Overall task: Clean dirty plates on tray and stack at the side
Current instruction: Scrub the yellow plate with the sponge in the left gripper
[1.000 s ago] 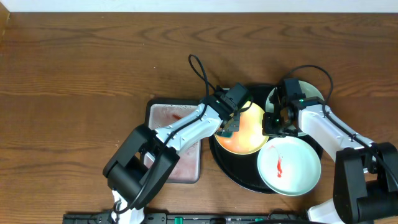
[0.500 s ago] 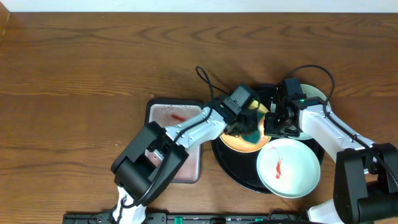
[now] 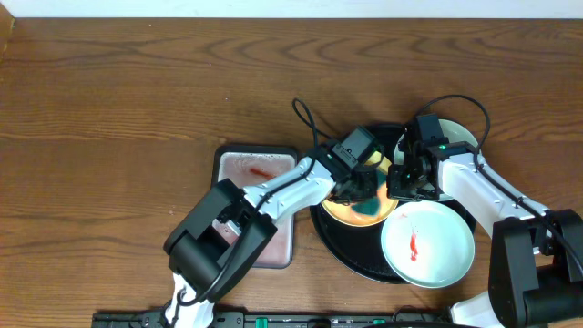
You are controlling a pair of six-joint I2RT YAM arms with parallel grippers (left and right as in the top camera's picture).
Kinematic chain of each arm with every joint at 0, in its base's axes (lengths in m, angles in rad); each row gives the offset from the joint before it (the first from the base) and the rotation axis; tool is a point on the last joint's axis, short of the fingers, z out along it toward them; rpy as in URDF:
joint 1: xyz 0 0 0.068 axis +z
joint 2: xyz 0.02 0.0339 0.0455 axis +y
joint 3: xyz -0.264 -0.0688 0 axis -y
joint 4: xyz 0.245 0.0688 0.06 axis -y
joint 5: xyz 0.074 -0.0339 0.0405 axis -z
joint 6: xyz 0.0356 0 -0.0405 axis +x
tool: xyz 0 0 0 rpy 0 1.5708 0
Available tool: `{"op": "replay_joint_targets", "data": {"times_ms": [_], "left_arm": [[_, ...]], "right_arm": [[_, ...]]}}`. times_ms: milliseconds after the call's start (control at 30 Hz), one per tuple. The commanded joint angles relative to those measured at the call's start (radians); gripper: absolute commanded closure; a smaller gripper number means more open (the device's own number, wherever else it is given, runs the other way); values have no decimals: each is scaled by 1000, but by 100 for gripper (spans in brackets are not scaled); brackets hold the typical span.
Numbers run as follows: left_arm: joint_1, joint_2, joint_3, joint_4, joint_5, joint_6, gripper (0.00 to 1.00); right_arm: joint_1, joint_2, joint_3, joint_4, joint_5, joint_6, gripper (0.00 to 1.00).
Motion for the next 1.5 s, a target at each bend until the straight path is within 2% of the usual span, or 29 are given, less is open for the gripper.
{"op": "replay_joint_targets", "data": {"times_ms": [0,133,300,400,600,767,900,967,1067,1133,1300,1467], "left_arm": [[80,44,-38,-151,-434,95,93],[91,43,-2,-283,-637,115,93],[78,43,31,-301,-622,128,93],[68,45,31,-239,-433,122,92],[47,74,24,-63,47,-67,93],[2,122,19,37,175,-95,92],[-32,142,19,44,193,-84,93],[-43,140,19,42,193,-37,93],[-53,128,20,3,183,54,92],[-53,117,20,-55,123,75,93],[-19,90,20,-232,-148,76,93],[59,87,20,-343,-445,75,93]], "right_arm": [[11,-5,-4,-16,21,-10,99],[11,-5,-4,-15,21,-10,99],[11,-5,-4,-15,21,-10,99],[11,-5,-4,-15,22,-10,99],[11,-5,-4,-15,21,-10,99],[11,-5,-4,-16,21,-10,99],[11,-5,-4,-16,21,-9,99],[11,-5,-4,-16,21,-9,99],[11,-5,-4,-15,21,-9,99],[11,-5,-4,-15,21,-10,99],[11,-5,-4,-16,21,-10,99],[11,-5,-4,-16,21,-10,99]]}}
